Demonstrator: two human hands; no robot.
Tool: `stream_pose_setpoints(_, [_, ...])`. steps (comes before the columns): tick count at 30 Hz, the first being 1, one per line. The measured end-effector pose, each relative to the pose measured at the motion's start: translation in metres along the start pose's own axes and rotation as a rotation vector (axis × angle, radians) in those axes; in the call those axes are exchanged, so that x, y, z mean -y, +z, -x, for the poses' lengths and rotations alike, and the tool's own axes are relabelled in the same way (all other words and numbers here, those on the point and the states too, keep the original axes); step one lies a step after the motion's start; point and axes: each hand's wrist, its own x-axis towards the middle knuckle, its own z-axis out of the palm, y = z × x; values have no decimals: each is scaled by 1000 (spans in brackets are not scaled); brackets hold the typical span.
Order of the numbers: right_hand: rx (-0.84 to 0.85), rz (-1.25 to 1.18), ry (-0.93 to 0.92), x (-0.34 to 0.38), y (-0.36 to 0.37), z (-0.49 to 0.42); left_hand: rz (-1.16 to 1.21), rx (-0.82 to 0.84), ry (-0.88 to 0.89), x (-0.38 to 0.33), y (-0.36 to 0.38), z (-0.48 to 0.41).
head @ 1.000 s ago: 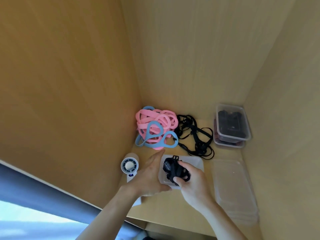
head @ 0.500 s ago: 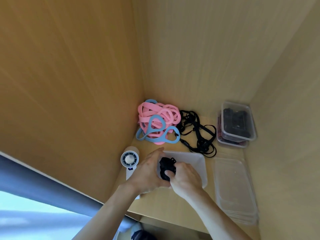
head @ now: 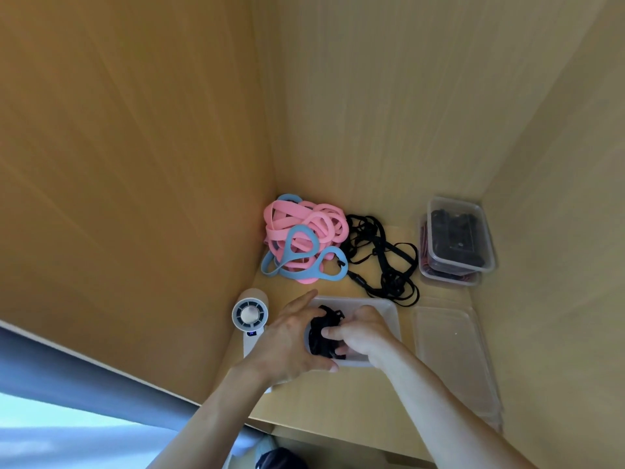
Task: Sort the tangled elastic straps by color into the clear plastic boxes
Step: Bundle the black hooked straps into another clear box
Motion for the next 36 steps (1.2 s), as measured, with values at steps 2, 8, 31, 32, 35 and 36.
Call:
stream_pose_setpoints(2, [2, 48, -40, -1, 1, 0, -15, 16, 6, 1, 1, 0])
stream_pose_setpoints(8, [21, 302, -108, -2, 1, 3, 36, 2, -8, -3, 1, -1])
stream_pose_setpoints(31, [-313, 229, -347, 24, -95, -21, -684, 134, -187, -47, 22, -29])
stream_pose_setpoints(32, [-344, 299, -358, 26, -96, -26, -679, 134, -187, -47, 22, -29])
stream_pose_setpoints(35, [-341, 511, -367, 34, -91, -45, -588, 123, -173, -44, 15, -30])
stream_pose_setpoints(36, [-328, 570, -359, 37, -87, -51, -544, 122, -167, -43, 11, -30])
